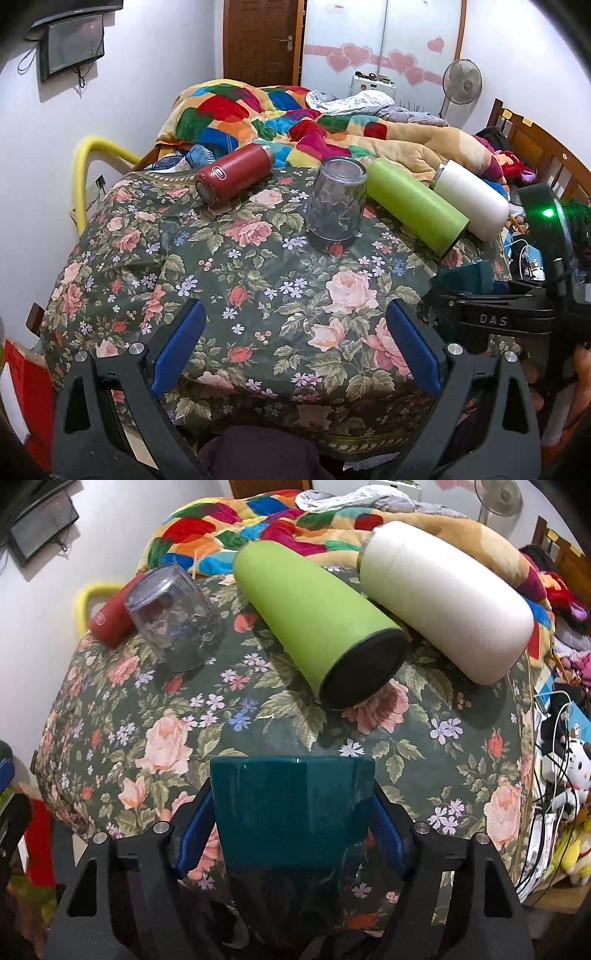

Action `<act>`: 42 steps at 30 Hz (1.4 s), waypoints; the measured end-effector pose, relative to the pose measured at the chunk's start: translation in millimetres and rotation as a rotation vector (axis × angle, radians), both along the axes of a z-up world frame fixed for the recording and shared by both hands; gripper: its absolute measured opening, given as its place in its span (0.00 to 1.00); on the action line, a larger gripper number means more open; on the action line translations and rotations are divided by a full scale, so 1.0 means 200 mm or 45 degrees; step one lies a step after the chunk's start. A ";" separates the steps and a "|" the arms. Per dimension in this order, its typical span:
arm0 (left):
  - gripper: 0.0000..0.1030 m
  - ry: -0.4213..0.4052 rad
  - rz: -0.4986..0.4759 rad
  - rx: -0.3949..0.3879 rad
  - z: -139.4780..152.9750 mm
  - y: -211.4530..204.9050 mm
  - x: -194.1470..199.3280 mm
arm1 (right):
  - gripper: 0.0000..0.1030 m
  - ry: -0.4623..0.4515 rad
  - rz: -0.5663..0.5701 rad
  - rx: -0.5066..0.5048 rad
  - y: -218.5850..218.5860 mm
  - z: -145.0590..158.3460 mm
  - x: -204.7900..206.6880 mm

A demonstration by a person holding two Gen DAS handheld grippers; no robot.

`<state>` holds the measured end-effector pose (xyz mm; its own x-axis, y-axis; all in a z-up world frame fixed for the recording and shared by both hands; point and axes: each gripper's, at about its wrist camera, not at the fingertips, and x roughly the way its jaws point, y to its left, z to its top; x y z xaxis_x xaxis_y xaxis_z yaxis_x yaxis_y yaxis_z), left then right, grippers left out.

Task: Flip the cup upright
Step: 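Rotate the mug with the right gripper so its opening faces up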

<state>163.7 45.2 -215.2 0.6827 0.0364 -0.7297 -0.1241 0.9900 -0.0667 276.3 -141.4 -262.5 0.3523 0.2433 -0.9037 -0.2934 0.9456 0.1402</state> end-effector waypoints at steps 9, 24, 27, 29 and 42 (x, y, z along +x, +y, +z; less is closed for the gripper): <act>0.96 -0.030 -0.017 0.024 0.04 -0.04 0.00 | 0.71 -0.091 0.033 0.044 0.00 0.16 -0.05; 0.96 -0.026 -0.012 0.030 0.05 -0.03 0.02 | 0.71 -0.159 0.116 -0.053 0.13 0.14 -0.07; 0.96 -0.019 -0.008 0.030 0.04 -0.03 0.03 | 0.71 -0.160 0.121 -0.060 0.13 0.13 -0.08; 0.96 -0.015 -0.006 0.031 0.03 -0.02 0.03 | 0.71 -0.174 0.125 -0.075 0.14 0.13 -0.10; 0.96 -0.015 0.000 0.034 0.04 -0.04 0.01 | 0.71 -0.163 0.143 -0.079 0.14 0.11 -0.15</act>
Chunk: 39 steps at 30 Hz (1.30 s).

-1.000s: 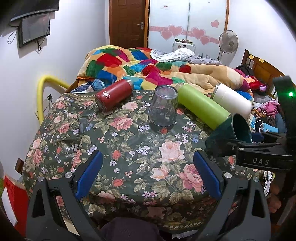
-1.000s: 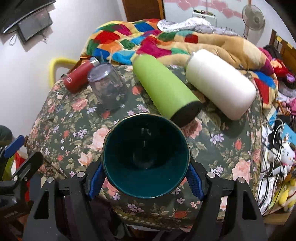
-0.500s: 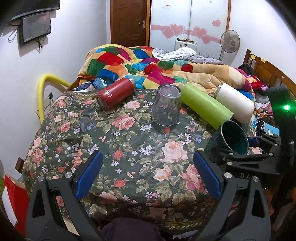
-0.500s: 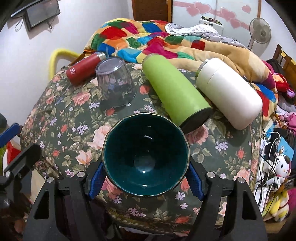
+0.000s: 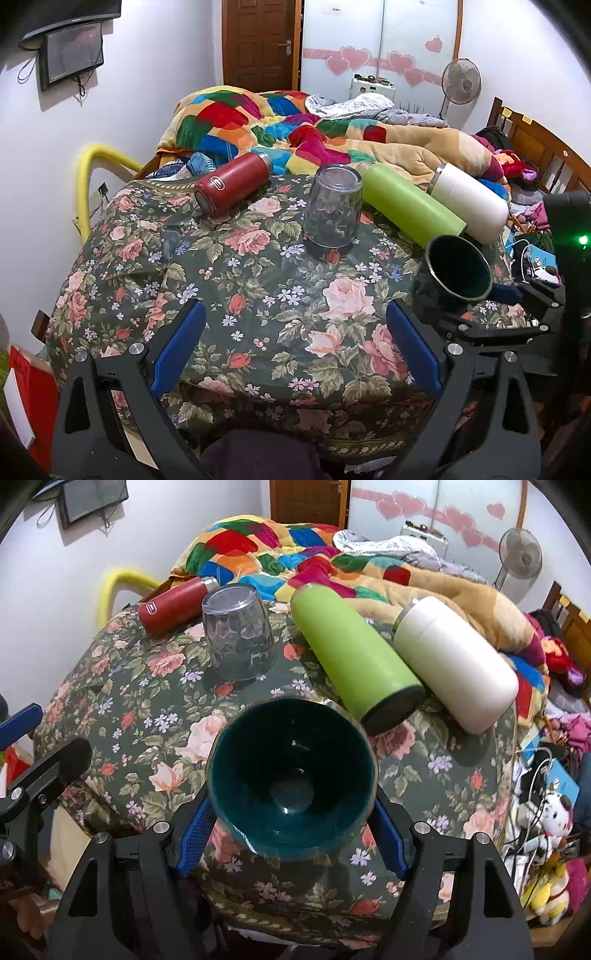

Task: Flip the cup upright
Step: 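Rotate the mug with the right gripper so its opening faces up, then set the mug upright on the bed and open the right gripper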

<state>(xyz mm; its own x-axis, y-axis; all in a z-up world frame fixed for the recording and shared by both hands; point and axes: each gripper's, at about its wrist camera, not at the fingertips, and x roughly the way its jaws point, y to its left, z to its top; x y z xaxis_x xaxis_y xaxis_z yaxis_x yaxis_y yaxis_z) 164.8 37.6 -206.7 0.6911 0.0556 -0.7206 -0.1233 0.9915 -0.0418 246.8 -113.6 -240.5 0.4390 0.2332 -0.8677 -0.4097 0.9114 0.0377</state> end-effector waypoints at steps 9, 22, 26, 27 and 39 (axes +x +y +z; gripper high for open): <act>0.96 -0.067 -0.038 -0.001 0.13 -0.07 -0.07 | 0.71 -0.022 -0.001 0.037 -0.07 0.09 -0.11; 0.96 -0.426 -0.151 -0.063 0.66 -0.23 -0.37 | 0.71 -0.484 -0.097 0.277 -0.38 0.76 -0.45; 0.96 -0.596 -0.174 -0.043 0.84 -0.28 -0.54 | 0.71 -0.662 -0.119 0.356 -0.46 0.95 -0.61; 0.96 -0.640 -0.176 -0.035 0.88 -0.30 -0.58 | 0.71 -0.712 -0.120 0.382 -0.47 1.00 -0.67; 1.00 -0.912 -0.113 0.068 1.06 -0.38 -0.96 | 0.83 -1.040 -0.133 0.486 -0.48 1.17 -1.02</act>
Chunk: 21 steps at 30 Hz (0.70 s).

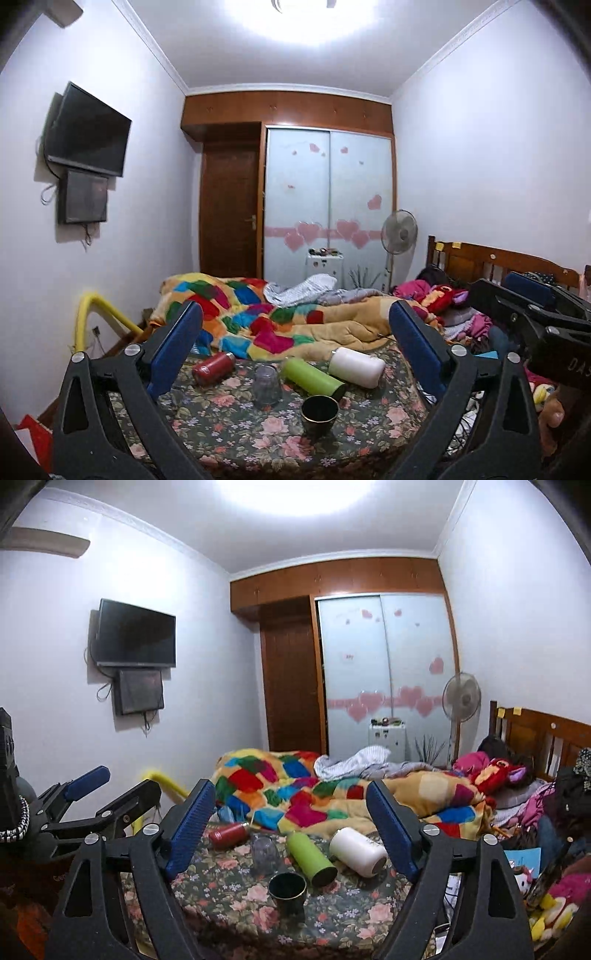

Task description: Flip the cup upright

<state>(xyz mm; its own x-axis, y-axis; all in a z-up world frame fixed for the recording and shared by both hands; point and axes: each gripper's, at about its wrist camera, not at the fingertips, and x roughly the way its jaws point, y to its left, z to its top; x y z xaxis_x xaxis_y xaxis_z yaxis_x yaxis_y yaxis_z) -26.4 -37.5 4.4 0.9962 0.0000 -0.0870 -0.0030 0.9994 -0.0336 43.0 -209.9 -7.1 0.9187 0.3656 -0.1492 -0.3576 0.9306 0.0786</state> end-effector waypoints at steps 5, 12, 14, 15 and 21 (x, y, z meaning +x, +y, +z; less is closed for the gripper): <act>1.00 0.010 0.037 0.005 -0.03 0.00 -0.02 | 0.97 -0.001 -0.050 -0.033 0.02 -0.05 0.00; 1.00 0.041 0.053 -0.015 -0.06 0.01 -0.01 | 1.00 0.033 -0.072 -0.056 0.01 -0.09 0.03; 1.00 0.045 0.054 -0.019 -0.06 0.01 -0.01 | 1.00 0.036 -0.070 -0.058 -0.01 -0.09 0.00; 1.00 0.047 0.057 -0.019 -0.06 0.02 -0.01 | 1.00 0.039 -0.069 -0.058 -0.01 -0.09 0.00; 1.00 0.058 0.059 -0.017 -0.07 0.02 0.00 | 1.00 0.054 -0.058 -0.053 -0.03 -0.10 -0.01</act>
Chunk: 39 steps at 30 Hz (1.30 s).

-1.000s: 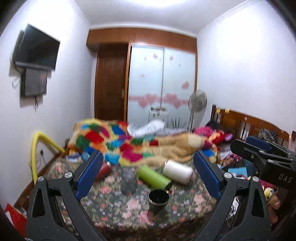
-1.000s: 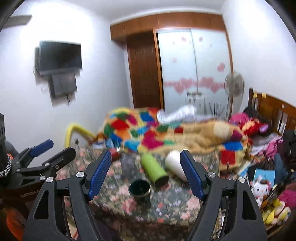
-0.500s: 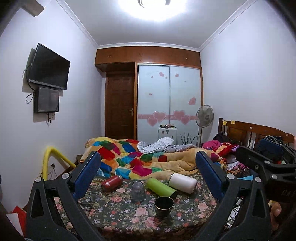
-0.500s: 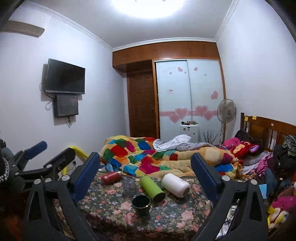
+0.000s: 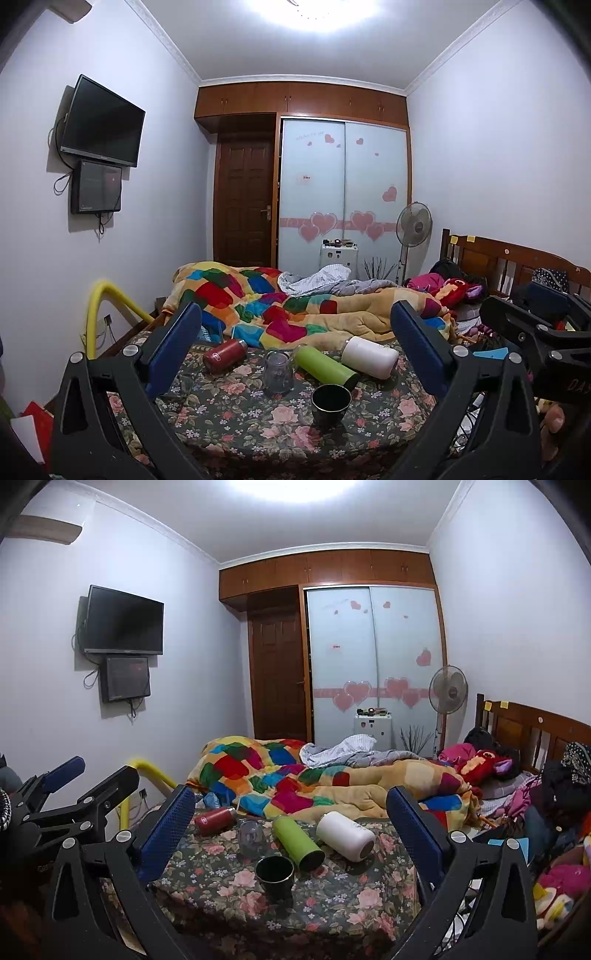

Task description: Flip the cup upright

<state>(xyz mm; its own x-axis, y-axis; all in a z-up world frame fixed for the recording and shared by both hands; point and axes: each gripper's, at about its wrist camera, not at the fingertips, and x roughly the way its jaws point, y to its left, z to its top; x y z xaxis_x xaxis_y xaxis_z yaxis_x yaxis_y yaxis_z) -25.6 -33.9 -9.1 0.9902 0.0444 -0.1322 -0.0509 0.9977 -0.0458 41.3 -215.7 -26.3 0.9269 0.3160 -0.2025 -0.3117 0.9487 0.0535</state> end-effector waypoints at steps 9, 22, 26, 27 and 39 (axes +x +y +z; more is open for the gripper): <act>1.00 0.010 -0.001 -0.004 -0.01 0.00 0.02 | 1.00 0.008 0.007 -0.013 0.01 0.00 -0.01; 1.00 0.015 -0.005 -0.013 -0.03 0.00 0.03 | 1.00 0.007 0.008 -0.014 0.02 0.01 0.00; 1.00 0.022 0.001 -0.024 -0.05 0.01 0.03 | 1.00 0.007 0.008 -0.011 0.03 0.02 0.00; 1.00 0.025 0.001 -0.029 -0.05 0.01 0.03 | 1.00 0.007 0.009 -0.013 0.03 0.02 0.00; 1.00 0.034 0.005 -0.044 -0.05 0.01 0.03 | 1.00 0.004 0.009 -0.013 0.03 0.02 0.00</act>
<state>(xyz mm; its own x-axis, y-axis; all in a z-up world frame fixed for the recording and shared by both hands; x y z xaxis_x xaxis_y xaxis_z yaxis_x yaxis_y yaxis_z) -18.7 -31.0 -18.4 0.9861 0.0429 -0.1605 -0.0562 0.9953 -0.0791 40.7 -210.2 -22.3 0.9239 0.3206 -0.2090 -0.3184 0.9469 0.0450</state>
